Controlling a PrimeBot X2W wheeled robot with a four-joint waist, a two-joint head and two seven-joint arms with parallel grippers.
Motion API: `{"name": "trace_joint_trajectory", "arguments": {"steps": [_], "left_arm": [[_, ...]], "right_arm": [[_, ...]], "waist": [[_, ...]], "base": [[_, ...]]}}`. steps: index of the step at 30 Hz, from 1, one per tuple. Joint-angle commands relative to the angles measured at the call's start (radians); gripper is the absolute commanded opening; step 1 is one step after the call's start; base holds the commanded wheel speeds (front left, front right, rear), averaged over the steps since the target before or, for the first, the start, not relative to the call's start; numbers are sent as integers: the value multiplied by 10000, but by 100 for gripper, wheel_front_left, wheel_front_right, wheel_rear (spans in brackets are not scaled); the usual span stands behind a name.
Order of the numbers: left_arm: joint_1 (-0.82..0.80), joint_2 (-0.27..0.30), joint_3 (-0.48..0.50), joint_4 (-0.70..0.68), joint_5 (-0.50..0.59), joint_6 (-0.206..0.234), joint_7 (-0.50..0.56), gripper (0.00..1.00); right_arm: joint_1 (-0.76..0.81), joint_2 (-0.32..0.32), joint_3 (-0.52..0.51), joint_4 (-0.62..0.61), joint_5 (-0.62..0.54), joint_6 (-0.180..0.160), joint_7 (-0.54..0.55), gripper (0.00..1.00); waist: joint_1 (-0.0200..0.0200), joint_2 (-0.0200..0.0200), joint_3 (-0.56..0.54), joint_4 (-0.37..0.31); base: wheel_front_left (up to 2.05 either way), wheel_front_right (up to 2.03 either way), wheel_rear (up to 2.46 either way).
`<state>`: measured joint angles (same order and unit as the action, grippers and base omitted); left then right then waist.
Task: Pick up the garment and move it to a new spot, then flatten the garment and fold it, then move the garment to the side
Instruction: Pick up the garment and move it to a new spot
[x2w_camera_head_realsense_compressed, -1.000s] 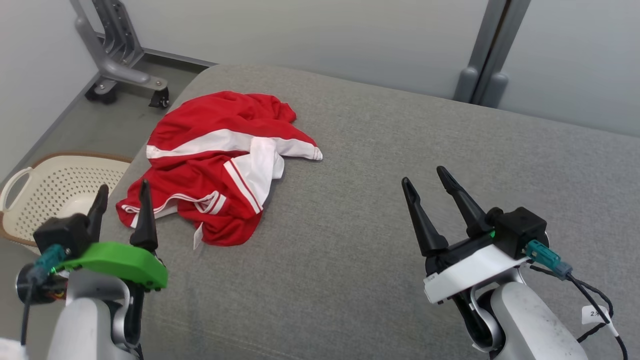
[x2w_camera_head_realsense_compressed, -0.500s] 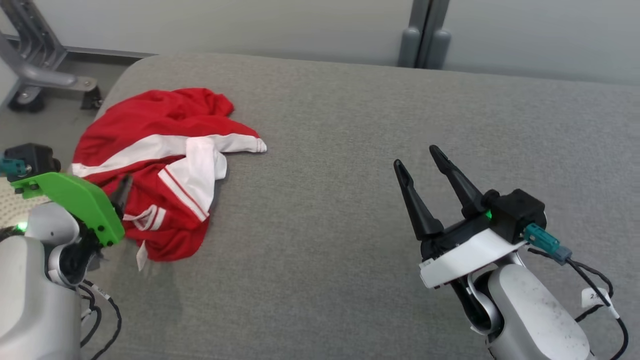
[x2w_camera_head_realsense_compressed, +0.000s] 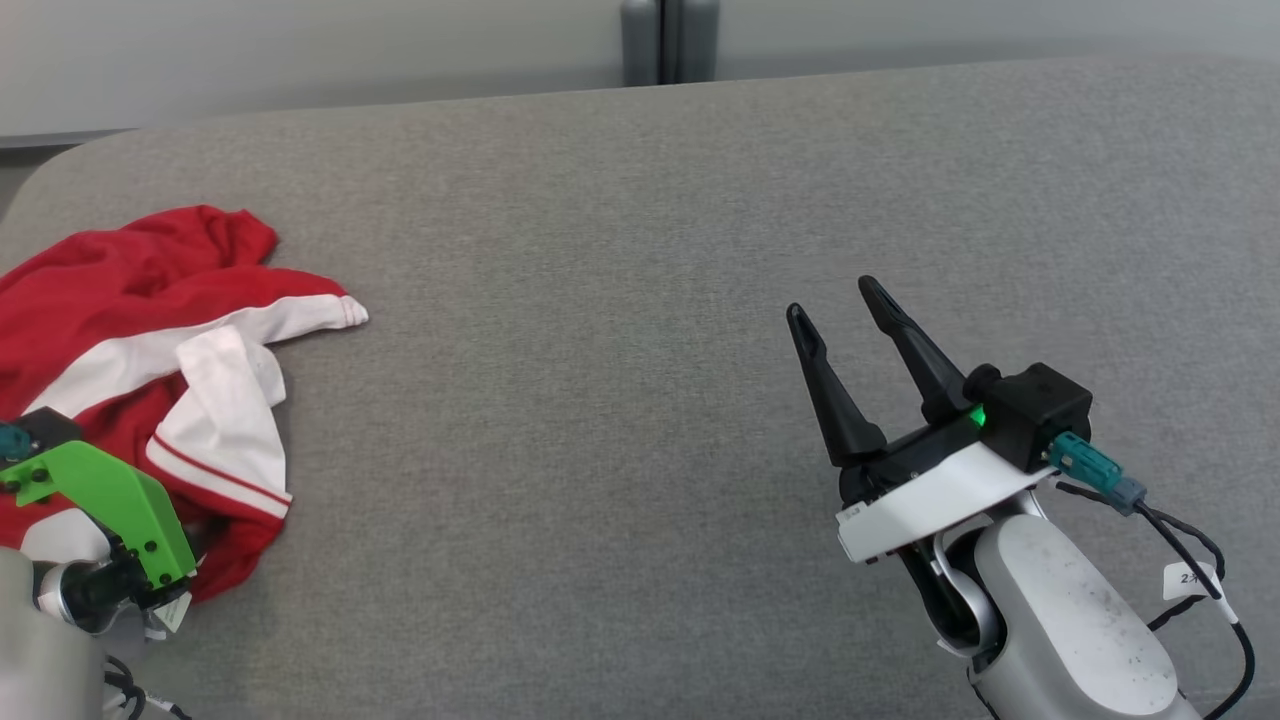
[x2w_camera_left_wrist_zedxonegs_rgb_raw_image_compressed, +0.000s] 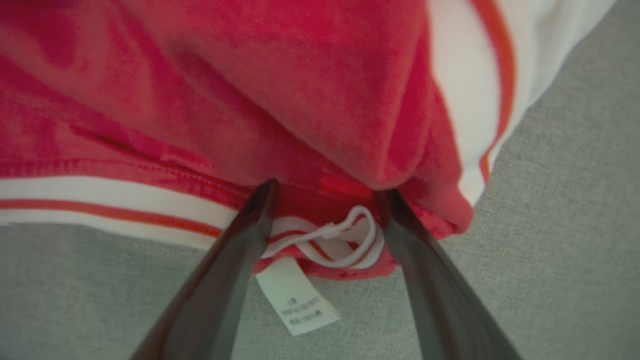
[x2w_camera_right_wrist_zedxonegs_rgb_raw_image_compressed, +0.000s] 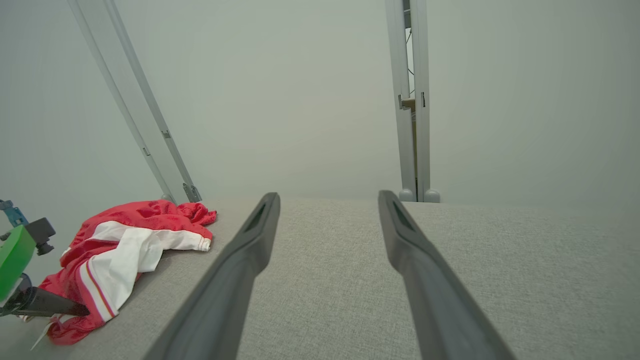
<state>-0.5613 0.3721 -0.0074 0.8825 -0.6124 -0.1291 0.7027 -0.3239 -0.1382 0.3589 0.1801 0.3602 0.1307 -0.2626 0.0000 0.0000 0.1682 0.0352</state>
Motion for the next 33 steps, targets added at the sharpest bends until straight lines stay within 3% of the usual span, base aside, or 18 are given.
{"name": "trace_joint_trajectory", "arguments": {"steps": [1,3,4,5,6,14,20,26,30,33], "left_arm": [[252,19,-200,256,-69,-21,267,100],[350,35,-210,407,-266,-22,200,100],[365,18,-265,425,-274,-22,126,50],[363,20,-360,400,-283,-22,42,9],[368,65,-444,362,-338,-22,-25,0],[94,712,-1635,-1056,-560,-14,-582,0],[114,1435,-2616,-2787,-1156,-14,-154,0],[-135,2042,-2998,-5238,-1939,-14,143,0],[-342,2194,-3086,-6734,-1850,-14,-49,0],[-440,1973,-3115,-7544,-2014,4,-69,0]], "right_arm": [[-83,3,-1,39,67,1,-31,100],[-48,20,-9,76,76,1,-31,100],[-22,33,-27,91,83,1,-31,100],[24,43,-54,124,86,1,-31,100],[53,49,-54,137,92,1,-31,100],[295,131,-52,246,183,1,-31,100],[591,289,-235,260,250,1,-31,100],[932,406,-617,205,141,1,-31,100],[1012,438,-768,157,69,1,-31,100],[1039,442,-860,128,48,1,-30,100]], "waist": [[0,0,188,-458],[0,0,126,-482],[0,0,91,-473],[0,0,35,-442],[0,0,-8,-405],[0,0,-631,71],[0,0,-1253,232],[0,0,-1683,26],[0,0,-1771,-330],[0,0,-1797,-659]], "base": [[0,0,0],[0,0,0],[0,0,0],[0,0,0],[0,0,0],[0,0,0],[0,0,0],[0,0,0],[0,0,0],[0,0,0]]}}
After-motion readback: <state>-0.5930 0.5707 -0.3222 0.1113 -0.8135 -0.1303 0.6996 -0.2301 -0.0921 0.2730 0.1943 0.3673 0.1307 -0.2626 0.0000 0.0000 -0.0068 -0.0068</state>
